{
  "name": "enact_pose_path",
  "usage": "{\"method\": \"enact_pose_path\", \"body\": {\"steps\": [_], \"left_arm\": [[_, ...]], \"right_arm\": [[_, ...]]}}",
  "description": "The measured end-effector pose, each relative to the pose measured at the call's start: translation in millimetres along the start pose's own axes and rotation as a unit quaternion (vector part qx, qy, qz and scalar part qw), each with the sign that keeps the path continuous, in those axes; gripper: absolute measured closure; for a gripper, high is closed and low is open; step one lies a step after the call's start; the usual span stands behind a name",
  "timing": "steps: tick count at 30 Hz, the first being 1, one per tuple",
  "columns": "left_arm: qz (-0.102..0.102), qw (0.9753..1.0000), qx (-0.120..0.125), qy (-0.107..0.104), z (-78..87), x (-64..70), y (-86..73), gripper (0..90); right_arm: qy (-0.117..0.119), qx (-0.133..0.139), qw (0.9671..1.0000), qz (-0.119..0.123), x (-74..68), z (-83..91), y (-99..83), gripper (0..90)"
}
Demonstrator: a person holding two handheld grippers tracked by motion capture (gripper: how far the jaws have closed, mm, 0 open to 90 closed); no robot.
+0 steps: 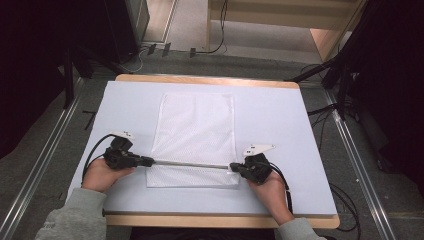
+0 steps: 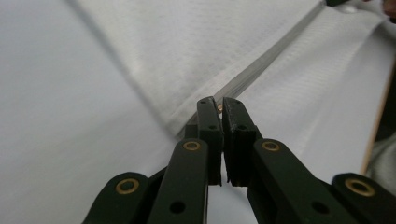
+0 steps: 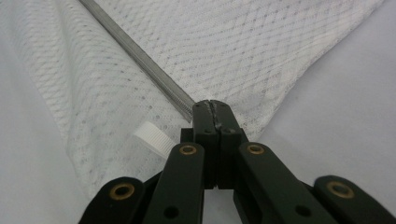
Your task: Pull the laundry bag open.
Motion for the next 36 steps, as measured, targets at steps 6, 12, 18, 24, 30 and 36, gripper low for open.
{"method": "enact_pose_path", "body": {"steps": [6,12,18,24,30,36], "left_arm": [[0.006,0.9997,0.02,0.013,8.5,-3.0,-6.7,88.0],[-0.006,0.9979,0.064,0.0,18.2,-2.3,-8.4,73.4],[-0.028,0.9957,0.074,0.048,24.3,-3.8,-8.5,54.6],[-0.029,0.9919,0.081,0.093,29.3,-12.5,-9.1,41.4],[-0.018,0.9908,0.086,0.103,31.8,-19.1,-11.1,36.6],[-0.019,0.9906,0.085,0.105,31.5,-22.1,-11.8,33.6]], "right_arm": [[0.006,-0.008,0.9999,0.002,1.3,-0.1,1.6,90.0],[0.029,-0.015,0.9994,-0.01,5.8,2.7,8.7,84.3],[0.007,0.019,0.9995,-0.024,23.1,18.2,15.2,73.1],[-0.005,0.034,0.9989,-0.031,39.7,26.2,12.2,54.9],[-0.018,0.038,0.9984,-0.038,49.7,25.0,8.2,41.4],[-0.021,0.038,0.9978,-0.051,52.7,20.3,6.7,31.1]]}}
Point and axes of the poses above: each handheld gripper's, and its own axes: z roughly backward along the jaws, y roughly out of its top, x roughly to its right, the point moved 3 cm from there along -z, roughly forward along the jaws, and after that the axes turned 4 degrees about -y, right-handed, at the moved point
